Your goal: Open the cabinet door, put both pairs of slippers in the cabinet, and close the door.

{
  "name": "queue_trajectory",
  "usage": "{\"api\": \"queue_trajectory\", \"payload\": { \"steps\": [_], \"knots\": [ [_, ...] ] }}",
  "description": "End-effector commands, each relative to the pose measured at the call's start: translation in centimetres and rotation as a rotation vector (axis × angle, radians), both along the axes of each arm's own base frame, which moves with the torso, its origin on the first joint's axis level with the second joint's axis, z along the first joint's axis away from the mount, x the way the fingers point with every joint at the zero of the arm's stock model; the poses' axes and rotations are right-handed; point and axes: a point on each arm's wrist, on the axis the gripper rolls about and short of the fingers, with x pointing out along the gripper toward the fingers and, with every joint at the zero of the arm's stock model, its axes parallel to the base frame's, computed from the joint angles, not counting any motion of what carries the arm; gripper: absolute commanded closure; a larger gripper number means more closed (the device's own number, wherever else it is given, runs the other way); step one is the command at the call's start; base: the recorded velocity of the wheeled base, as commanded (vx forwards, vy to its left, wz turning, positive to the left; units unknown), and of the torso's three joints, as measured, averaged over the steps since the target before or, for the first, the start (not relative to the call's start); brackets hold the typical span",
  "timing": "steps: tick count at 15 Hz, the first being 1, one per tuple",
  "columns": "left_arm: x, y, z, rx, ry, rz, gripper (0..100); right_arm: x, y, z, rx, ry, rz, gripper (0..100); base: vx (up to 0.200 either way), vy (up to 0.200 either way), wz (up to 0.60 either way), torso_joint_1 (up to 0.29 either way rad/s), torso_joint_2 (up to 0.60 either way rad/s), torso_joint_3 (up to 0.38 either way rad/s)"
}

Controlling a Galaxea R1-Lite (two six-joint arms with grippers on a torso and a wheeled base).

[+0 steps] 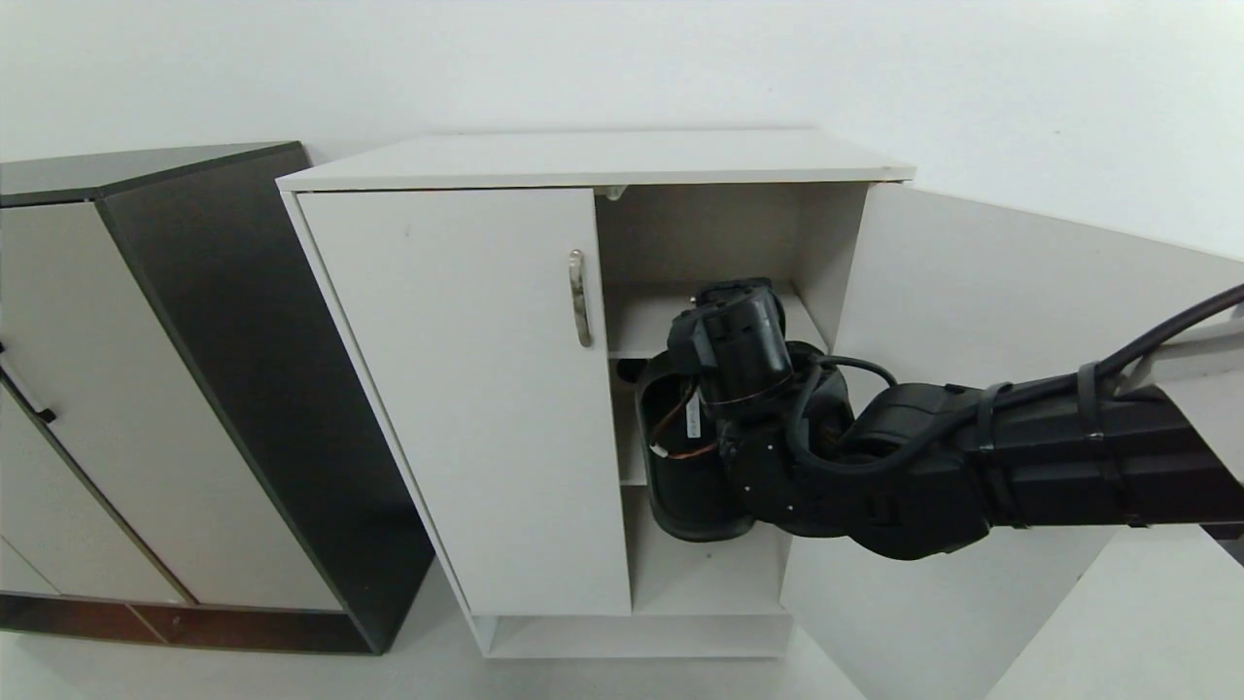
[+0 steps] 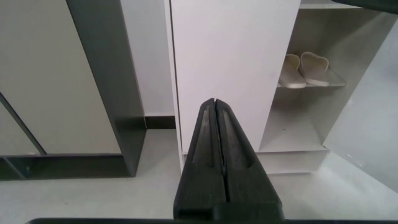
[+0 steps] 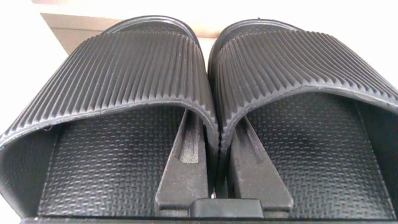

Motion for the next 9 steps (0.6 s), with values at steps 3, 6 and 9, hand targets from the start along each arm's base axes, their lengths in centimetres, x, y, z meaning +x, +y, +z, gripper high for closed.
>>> {"api": "queue_trajectory", "payload": {
  "steps": [3, 6, 9],
  "knots": [
    [0.00, 0.00, 0.00, -0.001, 0.000, 0.001, 100, 0.09, 0.00, 0.26, 0.015, -0.015, -0.001, 100, 0.200, 0.000, 0.00, -0.001, 0.00, 0.004],
    [0.00, 0.00, 0.00, 0.000, 0.000, -0.001, 100, 0.01, -0.09, 0.47, 0.023, -0.022, -0.001, 100, 0.200, 0.000, 0.00, 0.005, 0.00, 0.001],
    [0.00, 0.00, 0.00, 0.000, 0.000, 0.001, 100, 0.08, -0.01, 0.48, 0.032, -0.027, -0.002, 100, 0.200, 0.000, 0.00, 0.004, 0.00, 0.001]
  ]
}}
